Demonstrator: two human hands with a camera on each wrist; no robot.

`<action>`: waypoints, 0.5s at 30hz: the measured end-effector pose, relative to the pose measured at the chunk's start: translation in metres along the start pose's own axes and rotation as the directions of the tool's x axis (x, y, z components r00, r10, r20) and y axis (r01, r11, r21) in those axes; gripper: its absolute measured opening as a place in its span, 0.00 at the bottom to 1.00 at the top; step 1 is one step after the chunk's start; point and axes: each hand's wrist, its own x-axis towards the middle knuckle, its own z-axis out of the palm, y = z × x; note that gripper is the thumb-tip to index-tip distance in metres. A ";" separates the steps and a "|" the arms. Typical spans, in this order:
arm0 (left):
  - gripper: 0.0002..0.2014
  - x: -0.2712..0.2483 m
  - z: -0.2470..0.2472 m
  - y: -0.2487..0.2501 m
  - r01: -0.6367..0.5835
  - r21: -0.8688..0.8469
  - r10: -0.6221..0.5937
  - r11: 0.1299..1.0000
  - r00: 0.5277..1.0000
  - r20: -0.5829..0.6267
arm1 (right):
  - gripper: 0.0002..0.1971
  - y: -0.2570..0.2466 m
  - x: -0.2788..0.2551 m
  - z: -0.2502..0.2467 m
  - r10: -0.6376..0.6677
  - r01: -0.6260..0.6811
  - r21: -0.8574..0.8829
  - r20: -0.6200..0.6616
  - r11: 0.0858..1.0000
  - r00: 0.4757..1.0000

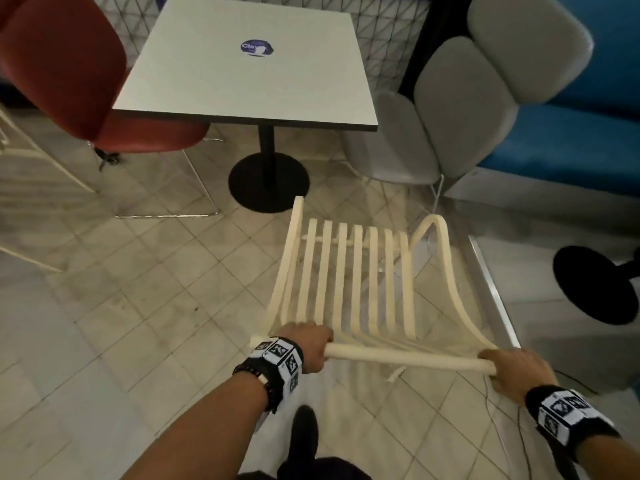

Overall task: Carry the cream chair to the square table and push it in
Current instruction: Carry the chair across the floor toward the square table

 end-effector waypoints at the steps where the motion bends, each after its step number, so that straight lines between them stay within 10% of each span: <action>1: 0.16 0.000 -0.004 -0.004 0.002 0.019 -0.002 1.000 1.000 0.000 | 0.18 -0.003 -0.001 0.008 -0.010 0.010 0.022 -0.001 1.000 1.000; 15: 0.22 -0.061 0.004 -0.100 0.230 -0.077 -0.226 0.970 0.973 0.055 | 0.13 -0.100 0.019 0.000 -0.210 0.217 0.010 -0.207 0.976 0.955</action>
